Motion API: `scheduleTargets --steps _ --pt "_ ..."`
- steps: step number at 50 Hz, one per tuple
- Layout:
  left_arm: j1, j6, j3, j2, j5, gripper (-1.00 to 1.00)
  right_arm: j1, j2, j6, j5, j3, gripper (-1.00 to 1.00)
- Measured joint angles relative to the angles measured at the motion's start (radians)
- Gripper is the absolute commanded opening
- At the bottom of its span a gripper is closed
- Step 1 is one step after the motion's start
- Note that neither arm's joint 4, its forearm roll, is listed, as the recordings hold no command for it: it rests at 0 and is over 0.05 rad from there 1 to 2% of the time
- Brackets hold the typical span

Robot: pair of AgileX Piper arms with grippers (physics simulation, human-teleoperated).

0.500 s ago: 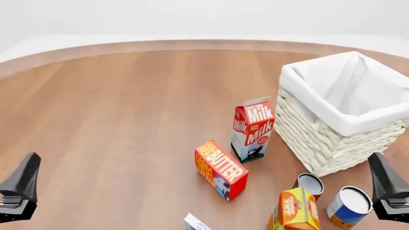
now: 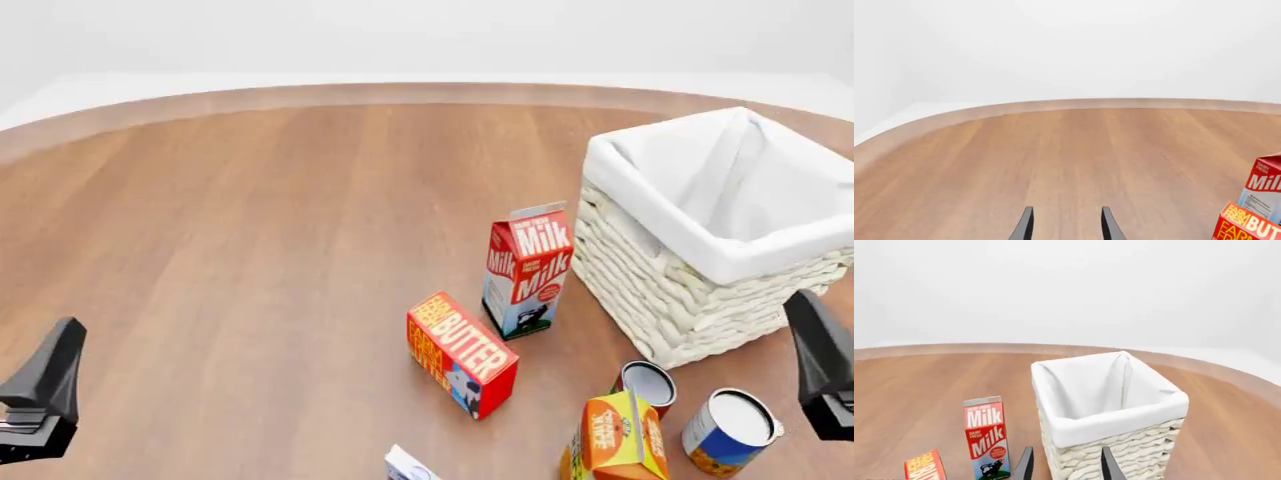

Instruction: Pick up the cream cheese box and the butter, and put them in the basket.

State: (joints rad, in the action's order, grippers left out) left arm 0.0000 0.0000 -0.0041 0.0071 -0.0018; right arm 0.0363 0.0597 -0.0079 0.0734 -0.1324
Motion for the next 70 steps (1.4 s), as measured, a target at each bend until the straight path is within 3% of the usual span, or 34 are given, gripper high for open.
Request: scheduleTargets --steps 32,53,70 --pt "0.0 0.0 0.0 0.0 0.0 1.0 0.247 0.262 -0.101 0.126 -0.331 1.0" --pt "0.0 0.0 0.0 0.0 0.0 1.0 0.41 0.484 -0.045 0.2 -0.518 1.0" --pt "0.0 0.0 0.0 0.0 0.0 1.0 0.51 0.619 -0.049 0.264 -0.664 1.0"
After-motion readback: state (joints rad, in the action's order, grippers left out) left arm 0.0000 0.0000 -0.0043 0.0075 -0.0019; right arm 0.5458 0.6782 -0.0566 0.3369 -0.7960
